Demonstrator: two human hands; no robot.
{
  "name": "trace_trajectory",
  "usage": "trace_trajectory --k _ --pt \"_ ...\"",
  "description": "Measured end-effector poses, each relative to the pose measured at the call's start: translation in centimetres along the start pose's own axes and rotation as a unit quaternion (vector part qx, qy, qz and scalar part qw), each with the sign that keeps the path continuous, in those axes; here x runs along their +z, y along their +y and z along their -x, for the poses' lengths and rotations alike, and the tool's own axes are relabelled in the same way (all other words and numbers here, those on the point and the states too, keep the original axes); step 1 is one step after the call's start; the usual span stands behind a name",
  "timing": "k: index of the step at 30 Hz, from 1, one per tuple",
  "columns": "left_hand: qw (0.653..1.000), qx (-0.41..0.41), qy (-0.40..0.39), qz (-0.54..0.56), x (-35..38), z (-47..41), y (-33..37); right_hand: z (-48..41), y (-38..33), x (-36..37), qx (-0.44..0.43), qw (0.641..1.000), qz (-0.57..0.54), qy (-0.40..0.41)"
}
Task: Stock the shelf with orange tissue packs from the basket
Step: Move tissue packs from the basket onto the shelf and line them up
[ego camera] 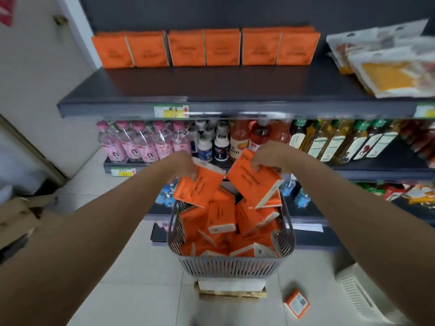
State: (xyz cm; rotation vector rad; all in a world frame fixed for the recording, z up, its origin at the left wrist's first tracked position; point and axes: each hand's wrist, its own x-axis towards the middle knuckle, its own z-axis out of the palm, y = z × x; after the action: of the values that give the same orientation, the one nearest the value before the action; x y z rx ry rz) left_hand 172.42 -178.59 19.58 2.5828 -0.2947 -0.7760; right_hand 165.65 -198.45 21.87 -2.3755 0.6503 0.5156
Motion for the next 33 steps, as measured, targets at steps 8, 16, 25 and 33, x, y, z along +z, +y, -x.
trace_trajectory --k 8,16,25,33 --pt "0.985 0.053 0.121 0.113 -7.9 4.5 -0.3 3.3 -8.1 -4.4 -0.166 0.979 -0.039 0.116" --pt "0.922 0.098 0.304 0.219 -17.0 4.2 -1.9 2.8 -15.9 -6.8 -0.269 0.932 -0.09 0.227" --pt "0.925 0.147 0.33 0.118 -27.3 -1.8 -6.0 -4.3 -25.8 -6.9 -0.284 0.916 -0.039 0.281" --pt "0.941 0.14 0.307 -0.035 -33.1 -10.3 -9.1 -12.0 -33.3 -5.8 -0.247 0.928 0.02 0.28"
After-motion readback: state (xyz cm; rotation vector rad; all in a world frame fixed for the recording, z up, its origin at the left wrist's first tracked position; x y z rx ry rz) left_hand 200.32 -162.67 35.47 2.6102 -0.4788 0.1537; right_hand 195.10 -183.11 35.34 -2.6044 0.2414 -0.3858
